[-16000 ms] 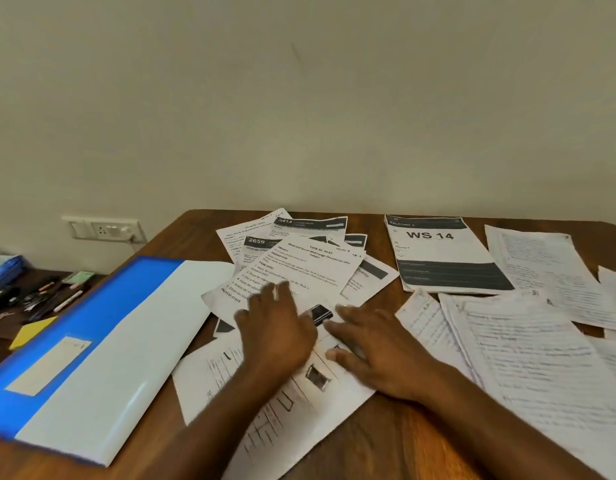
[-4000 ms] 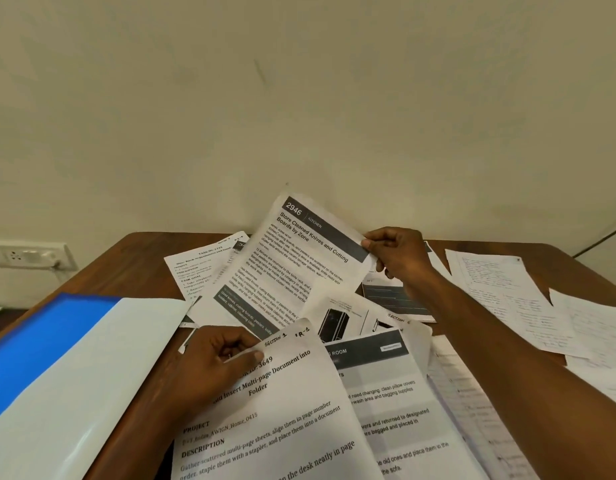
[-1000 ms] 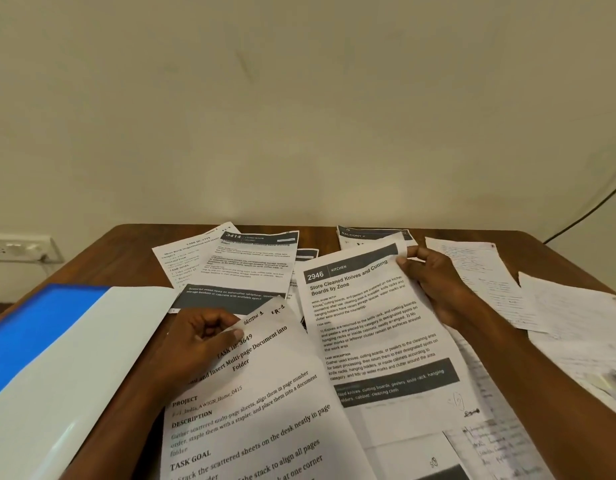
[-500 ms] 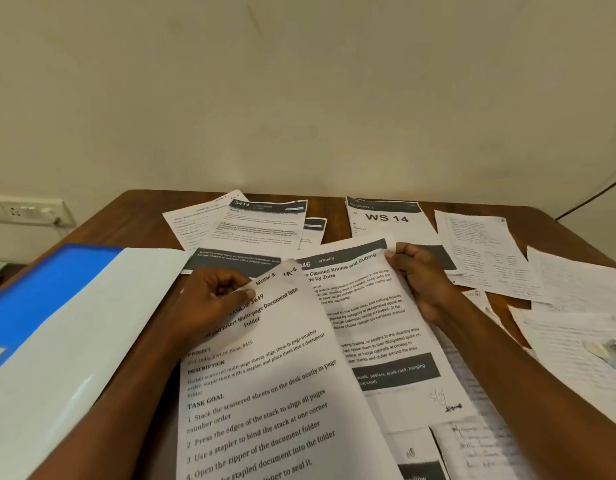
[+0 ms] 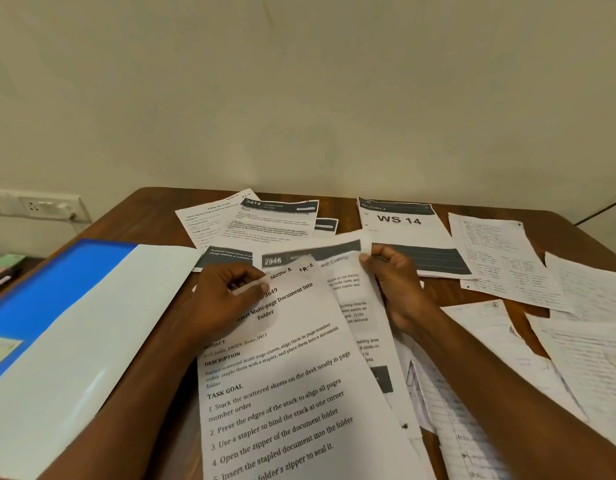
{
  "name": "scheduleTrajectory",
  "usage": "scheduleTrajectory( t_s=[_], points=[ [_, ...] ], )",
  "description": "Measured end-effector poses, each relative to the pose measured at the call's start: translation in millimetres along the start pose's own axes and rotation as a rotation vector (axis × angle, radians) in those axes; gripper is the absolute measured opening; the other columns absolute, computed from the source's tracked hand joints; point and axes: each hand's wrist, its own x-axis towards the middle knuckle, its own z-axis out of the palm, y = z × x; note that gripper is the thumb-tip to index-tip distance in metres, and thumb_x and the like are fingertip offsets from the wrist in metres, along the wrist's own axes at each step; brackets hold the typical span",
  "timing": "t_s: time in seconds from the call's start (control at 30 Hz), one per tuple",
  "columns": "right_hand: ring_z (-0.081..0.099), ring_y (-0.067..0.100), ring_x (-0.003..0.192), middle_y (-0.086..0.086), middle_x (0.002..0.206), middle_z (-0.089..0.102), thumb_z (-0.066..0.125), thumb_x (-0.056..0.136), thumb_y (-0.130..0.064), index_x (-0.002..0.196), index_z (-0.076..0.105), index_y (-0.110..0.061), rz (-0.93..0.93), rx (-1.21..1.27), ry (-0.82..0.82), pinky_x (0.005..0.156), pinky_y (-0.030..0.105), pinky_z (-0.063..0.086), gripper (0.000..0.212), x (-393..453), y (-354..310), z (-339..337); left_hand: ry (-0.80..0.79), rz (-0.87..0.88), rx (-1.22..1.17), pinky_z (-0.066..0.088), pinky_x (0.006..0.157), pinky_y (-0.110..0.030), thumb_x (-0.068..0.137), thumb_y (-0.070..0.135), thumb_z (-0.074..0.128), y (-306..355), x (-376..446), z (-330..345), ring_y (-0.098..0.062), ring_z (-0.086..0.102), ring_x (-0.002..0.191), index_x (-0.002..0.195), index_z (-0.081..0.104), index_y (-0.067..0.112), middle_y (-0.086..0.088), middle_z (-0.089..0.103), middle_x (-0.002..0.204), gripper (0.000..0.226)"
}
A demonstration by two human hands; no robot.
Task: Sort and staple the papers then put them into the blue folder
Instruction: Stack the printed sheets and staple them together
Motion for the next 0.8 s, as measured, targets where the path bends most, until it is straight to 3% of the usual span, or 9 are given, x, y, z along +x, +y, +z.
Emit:
scheduleTrajectory(
  t_s=[0.13, 0.3, 0.4, 0.5, 0.57, 0.67, 0.8],
  points=[
    [0.079, 0.02, 0.084, 0.002, 0.096, 0.082, 0.067, 0.1, -0.012, 0.105, 0.072, -0.013, 0.026, -0.252, -0.122, 0.073, 0.038, 0.066, 0.007, -10.0, 5.7, 1.5, 0.024, -0.039, 0.037, 0.054, 0.064, -0.023, 0.091, 0.026, 0.081, 1.2, -2.6, 2.8, -0.007, 0.072, 0.073, 0.092, 0.081, 0.027, 0.005, 0.079, 0.085, 0.001],
    [0.076, 0.03, 0.083, 0.015, 0.094, 0.08, 0.078, 0.087, -0.001, 0.102, 0.075, -0.006, 0.033, -0.361, -0.104, 0.072, 0.04, 0.061, 0.016, -13.9, 16.8, -2.9, 0.012, -0.023, 0.092, 0.052, 0.058, -0.015, 0.093, 0.025, 0.08, 14.1, -4.2, 4.6, -0.001, 0.069, 0.068, 0.091, 0.08, 0.026, 0.012, 0.077, 0.082, 0.002],
    [0.078, 0.029, 0.084, 0.006, 0.087, 0.081, 0.081, 0.081, 0.001, 0.101, 0.079, -0.015, 0.0, -0.47, -0.065, 0.077, 0.039, 0.063, 0.025, -12.8, 22.2, -3.1, -0.012, -0.024, 0.133, 0.05, 0.054, -0.015, 0.093, 0.025, 0.08, 15.4, -5.0, 4.0, 0.0, 0.067, 0.063, 0.093, 0.079, 0.026, 0.008, 0.077, 0.082, 0.001],
    [0.07, 0.017, 0.07, -0.002, 0.073, 0.076, 0.082, 0.08, -0.004, 0.089, 0.08, -0.026, -0.096, -0.596, -0.059, 0.072, 0.032, 0.057, 0.023, -11.8, 24.8, -1.7, -0.033, -0.024, 0.147, 0.05, 0.056, -0.014, 0.092, 0.022, 0.081, 16.1, -5.1, 5.1, 0.002, 0.066, 0.062, 0.098, 0.079, 0.027, 0.008, 0.077, 0.086, 0.009],
    [0.065, 0.018, 0.067, 0.005, 0.072, 0.074, 0.082, 0.082, -0.004, 0.086, 0.08, -0.022, -0.119, -0.559, -0.058, 0.067, 0.032, 0.054, 0.019, -12.1, 28.4, 0.7, -0.044, -0.011, 0.184, 0.05, 0.059, -0.012, 0.09, 0.023, 0.083, 15.3, -3.5, 5.6, 0.002, 0.067, 0.066, 0.102, 0.079, 0.03, 0.009, 0.078, 0.087, 0.014],
    [0.072, 0.023, 0.074, 0.014, 0.084, 0.078, 0.08, 0.087, 0.0, 0.092, 0.078, -0.012, -0.103, -0.337, -0.048, 0.065, 0.03, 0.058, 0.014, -14.8, 30.5, 4.1, -0.05, -0.01, 0.228, 0.046, 0.065, -0.007, 0.089, 0.024, 0.084, 16.5, -2.3, 5.5, 0.006, 0.067, 0.073, 0.103, 0.078, 0.031, 0.011, 0.078, 0.087, 0.017],
    [0.073, 0.016, 0.07, 0.009, 0.08, 0.078, 0.079, 0.088, 0.0, 0.092, 0.075, -0.013, -0.1, -0.262, -0.063, 0.064, 0.029, 0.061, 0.014, -14.4, 25.6, 4.2, -0.05, 0.032, 0.211, 0.046, 0.061, -0.006, 0.088, 0.017, 0.085, 23.4, -7.0, 6.9, 0.007, 0.069, 0.07, 0.096, 0.08, 0.021, 0.015, 0.077, 0.078, 0.01]
  ],
)
